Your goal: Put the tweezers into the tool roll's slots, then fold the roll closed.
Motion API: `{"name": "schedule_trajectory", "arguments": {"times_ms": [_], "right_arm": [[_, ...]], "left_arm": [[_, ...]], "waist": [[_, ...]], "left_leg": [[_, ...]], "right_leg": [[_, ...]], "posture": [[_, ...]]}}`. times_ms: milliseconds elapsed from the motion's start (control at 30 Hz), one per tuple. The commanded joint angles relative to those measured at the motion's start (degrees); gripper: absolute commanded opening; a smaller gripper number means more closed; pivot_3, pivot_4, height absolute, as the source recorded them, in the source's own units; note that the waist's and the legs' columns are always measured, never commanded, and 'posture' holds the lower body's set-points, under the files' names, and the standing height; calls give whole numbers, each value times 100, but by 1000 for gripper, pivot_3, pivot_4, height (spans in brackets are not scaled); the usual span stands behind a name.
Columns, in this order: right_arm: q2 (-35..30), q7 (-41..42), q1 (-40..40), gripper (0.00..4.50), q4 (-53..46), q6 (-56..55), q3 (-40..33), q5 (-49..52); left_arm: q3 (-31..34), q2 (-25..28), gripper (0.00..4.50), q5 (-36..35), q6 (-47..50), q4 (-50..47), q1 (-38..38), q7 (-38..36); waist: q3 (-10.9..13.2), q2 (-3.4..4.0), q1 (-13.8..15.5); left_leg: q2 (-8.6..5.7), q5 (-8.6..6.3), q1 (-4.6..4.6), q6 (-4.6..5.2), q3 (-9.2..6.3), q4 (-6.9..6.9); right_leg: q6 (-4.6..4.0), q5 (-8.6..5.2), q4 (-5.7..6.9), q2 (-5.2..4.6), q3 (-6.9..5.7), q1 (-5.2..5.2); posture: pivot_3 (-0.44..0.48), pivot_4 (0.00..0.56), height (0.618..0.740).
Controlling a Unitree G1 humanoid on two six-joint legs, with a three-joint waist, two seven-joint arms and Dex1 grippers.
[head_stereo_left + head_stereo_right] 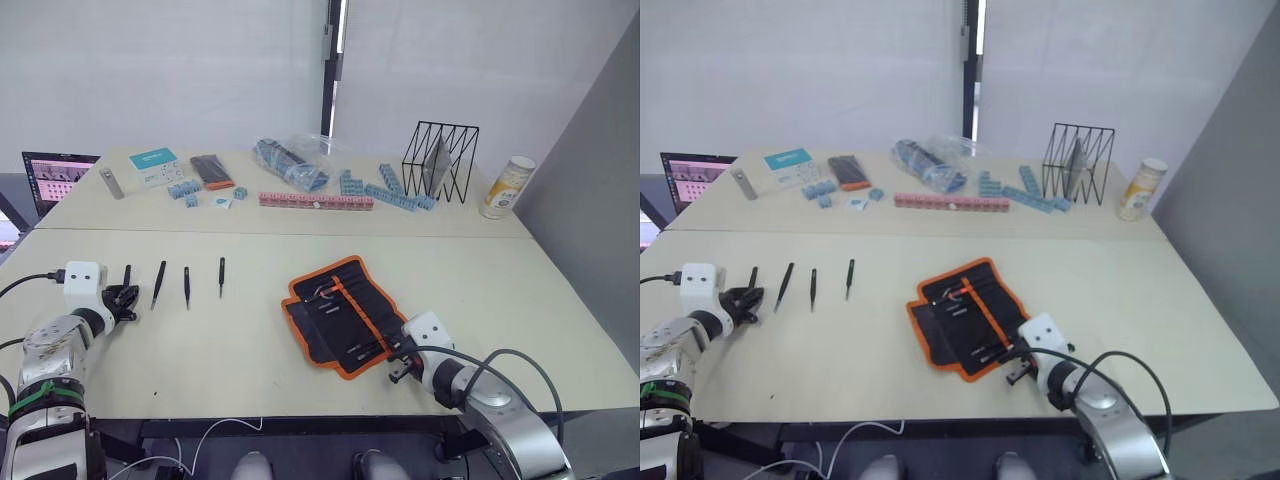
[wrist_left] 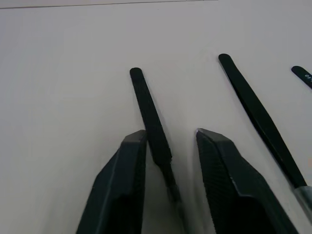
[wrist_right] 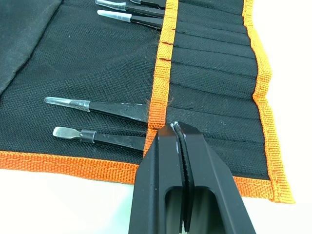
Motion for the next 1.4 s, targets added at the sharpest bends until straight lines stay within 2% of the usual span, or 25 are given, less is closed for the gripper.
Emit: {"name": "schedule_trajectory", "arguments": {"times_ms": [33, 200, 333, 533, 700, 767, 867, 933, 1033, 1100, 1200, 1300, 1400], "right_arm": [[54, 91, 265, 0, 432, 213, 399, -5], [138, 96, 386, 0, 652, -80, 412, -31], [140, 126, 444, 0, 733, -194, 382, -23], [152, 193, 508, 0, 895, -334, 345, 20], [124, 335, 607, 0, 1195, -618, 364, 14], [91, 413, 606, 0, 1340, -715, 356, 3], [45, 480, 576, 0, 1460, -790, 347, 1], [36, 499, 539, 0, 1492, -795, 345, 5], [29, 515, 496, 0, 1530, -799, 324, -3], [33, 515, 488, 0, 1544, -809, 321, -23], [51, 486, 494, 0, 1533, -807, 316, -46], [57, 445, 556, 0, 1473, -804, 302, -55], [82, 387, 615, 0, 1441, -807, 303, -61]], "left_arm": [[-186, -81, 13, 88, 65, 205, 19, -81], [-39, 34, 13, -6, 63, -34, 104, -48], [177, 252, 13, -198, 191, -770, 285, -122], [585, 635, 13, -776, 999, -2642, 528, -384], [354, 858, 13, -1658, 2332, -4489, 470, -929], [-167, 786, 13, -2058, 2976, -5140, 167, -1204], [-923, 519, 13, -2310, 3592, -5569, -351, -1369], [-1246, 368, 13, -2315, 3812, -5632, -593, -1402], [-2171, -150, 13, -2196, 4095, -5812, -778, -1429], [-2631, -303, 13, -2035, 4151, -5906, -761, -1476], [-3162, -343, 13, -1777, 4244, -6112, -714, -1463], [-3447, -274, 13, -1734, 4756, -6379, -700, -1330], [-3902, -119, 13, -1358, 4854, -6547, -772, -1255]], "waist": [[-1, -1, -6], [-1, -1, -40], [1, -15, -93], [14, -143, -119], [14, -150, -129], [16, -153, -109], [16, -153, -97], [17, -151, -114], [17, -153, -117], [17, -154, -130], [18, -155, -157], [20, -154, -150], [21, -151, -135]], "left_leg": [[0, 0, 0, 0, 0, 0], [0, -1, 2, -1, 0, -2], [0, -1, -5, -2, -3, -5], [2, -9, -32, -15, -1, -35], [4, -27, -10, -43, 4, -60], [4, -28, -1, -44, 7, -67], [4, -28, 10, -44, 6, -63], [3, -28, 19, -43, 4, -52], [3, -29, 18, -42, 3, -49], [3, -37, 42, -37, 2, -49], [3, -42, 37, -37, 2, -45], [3, -43, 39, -35, -1, -45], [3, -44, 47, -36, -3, -41]], "right_leg": [[0, 0, -1, 0, 0, 1], [0, 0, -2, -1, 0, 0], [0, 0, -7, -2, -1, -6], [-2, 1, -7, -2, -2, -42], [-5, 0, -5, -1, -3, -41], [-6, -1, -4, -1, -2, -38], [-8, -2, -7, 4, 1, -33], [-7, -3, -9, 8, 2, -20], [-7, -3, -8, 15, 11, -7], [-6, -4, -16, 18, 12, 16], [-6, -4, -15, 22, 18, 32], [-6, -4, -12, 23, 18, 30], [-6, -4, -27, 21, 17, 18]], "posture": [[0, 150, 738], [0, 150, 738], [0, 150, 738], [0, 150, 738], [0, 150, 738], [0, 150, 738], [0, 150, 738], [0, 150, 738], [0, 150, 738], [0, 150, 738], [0, 150, 738], [0, 150, 738], [0, 150, 738]]}}
